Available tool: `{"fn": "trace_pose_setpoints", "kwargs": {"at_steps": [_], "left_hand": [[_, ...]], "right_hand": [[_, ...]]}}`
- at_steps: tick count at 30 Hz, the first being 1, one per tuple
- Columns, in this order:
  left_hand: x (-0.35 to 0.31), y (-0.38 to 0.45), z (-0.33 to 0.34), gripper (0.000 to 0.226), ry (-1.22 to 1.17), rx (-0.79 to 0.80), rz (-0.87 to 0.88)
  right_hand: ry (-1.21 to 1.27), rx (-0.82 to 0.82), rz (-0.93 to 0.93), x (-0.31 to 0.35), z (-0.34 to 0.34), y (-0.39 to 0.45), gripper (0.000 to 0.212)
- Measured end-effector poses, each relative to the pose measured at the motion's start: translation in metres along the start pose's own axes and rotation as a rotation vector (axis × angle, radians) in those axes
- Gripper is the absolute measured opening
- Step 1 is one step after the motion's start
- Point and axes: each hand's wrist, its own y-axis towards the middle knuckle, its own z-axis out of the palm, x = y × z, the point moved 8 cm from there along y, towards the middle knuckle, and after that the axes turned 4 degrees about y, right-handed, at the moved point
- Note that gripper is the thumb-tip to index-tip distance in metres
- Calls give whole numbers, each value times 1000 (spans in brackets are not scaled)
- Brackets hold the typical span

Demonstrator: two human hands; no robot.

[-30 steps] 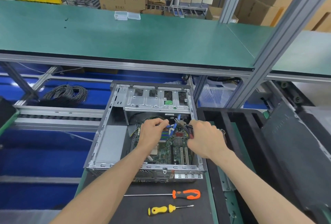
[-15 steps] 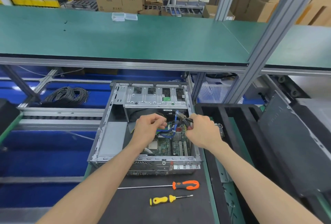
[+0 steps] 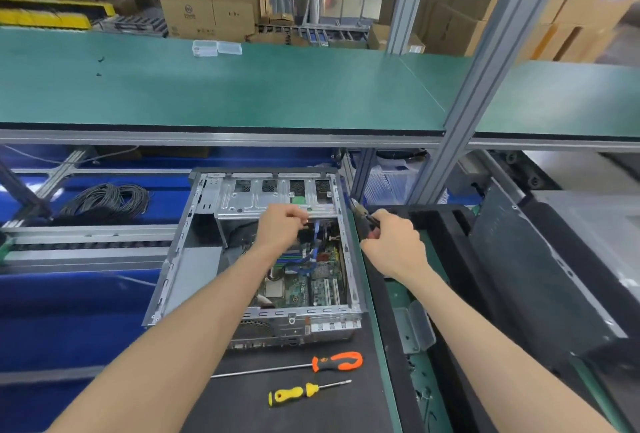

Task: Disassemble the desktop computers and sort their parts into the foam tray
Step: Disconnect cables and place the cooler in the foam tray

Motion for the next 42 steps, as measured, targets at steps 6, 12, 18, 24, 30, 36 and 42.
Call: {"fn": "trace_pose_setpoints", "kwargs": {"at_steps": [6,12,18,24,30,36,42], "left_hand": [[50,-7,11,18,36,69,-98],[60,-3,39,23,134,262,-78],[56,6,58,29,5,240,-129],[59,17,73,21,-229,222,-189],[60,28,70,36,-179,-11,-152],[41,25,55,43,182,-227,47],[45,27,47,19,-33,-110,70]], "right_hand": [[15,113,-27,5,33,-6,18],[-22,145,-54,16,57,-8,24],[-11,79,-42,9,67,-6,24],[-51,5,-37,10,76,-5,24],[-123,-43,-25,15,78,1,32],[-170,-60,-62,17,82,2,35],[-85,-32,-118,14,80,3,36]]}}
